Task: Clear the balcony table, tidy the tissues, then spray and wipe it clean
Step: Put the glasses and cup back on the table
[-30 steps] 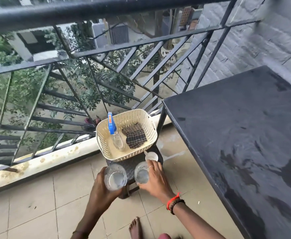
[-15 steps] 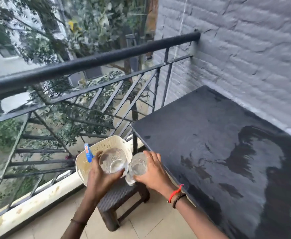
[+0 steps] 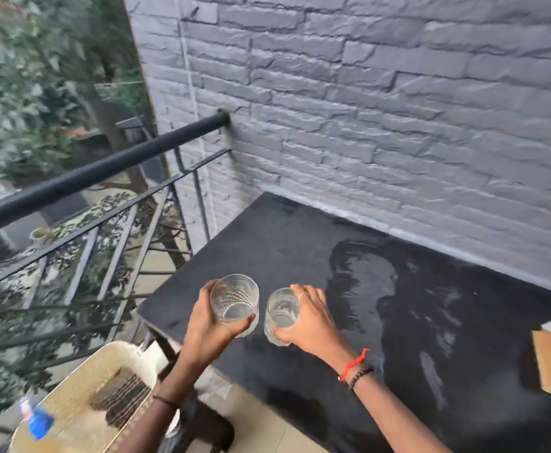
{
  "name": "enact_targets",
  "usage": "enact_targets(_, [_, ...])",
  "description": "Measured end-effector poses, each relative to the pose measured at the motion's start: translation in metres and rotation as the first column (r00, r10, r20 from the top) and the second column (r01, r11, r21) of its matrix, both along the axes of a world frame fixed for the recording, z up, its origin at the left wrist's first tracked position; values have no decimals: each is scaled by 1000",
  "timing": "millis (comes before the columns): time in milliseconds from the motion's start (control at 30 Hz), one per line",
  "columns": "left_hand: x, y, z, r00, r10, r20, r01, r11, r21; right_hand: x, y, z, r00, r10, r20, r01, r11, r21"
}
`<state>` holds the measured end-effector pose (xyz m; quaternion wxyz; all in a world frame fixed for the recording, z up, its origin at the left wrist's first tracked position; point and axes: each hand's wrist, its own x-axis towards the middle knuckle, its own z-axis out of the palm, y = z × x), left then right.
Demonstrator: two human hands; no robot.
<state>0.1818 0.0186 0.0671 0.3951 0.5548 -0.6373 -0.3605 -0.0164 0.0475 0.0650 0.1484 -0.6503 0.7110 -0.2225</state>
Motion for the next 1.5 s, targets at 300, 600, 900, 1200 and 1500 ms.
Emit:
enact_targets(300, [-161,-43,-23,963,-271,-3,270,957,105,-157,12,-6,963,-271,-3,270,960,70])
enact_targets(600, [-271,-69,-63,903,-429,30,412,883,227,-249,17,-35,891,-451,-59,454,877,154])
enact_targets(900, [-308,-82,-92,897,-439,45,414,873,259,-278,15,-57,842,-532,-86,538,821,190])
enact_targets(1200, [-310,-88,-104,908,-418,33,396,881,259,-283,15,-67,829,-550,-99,558,807,191])
enact_targets(1500, [-304,-92,-109,914,-404,-27,394,873,287,-289,20,-70,804,-572,-160,594,774,219])
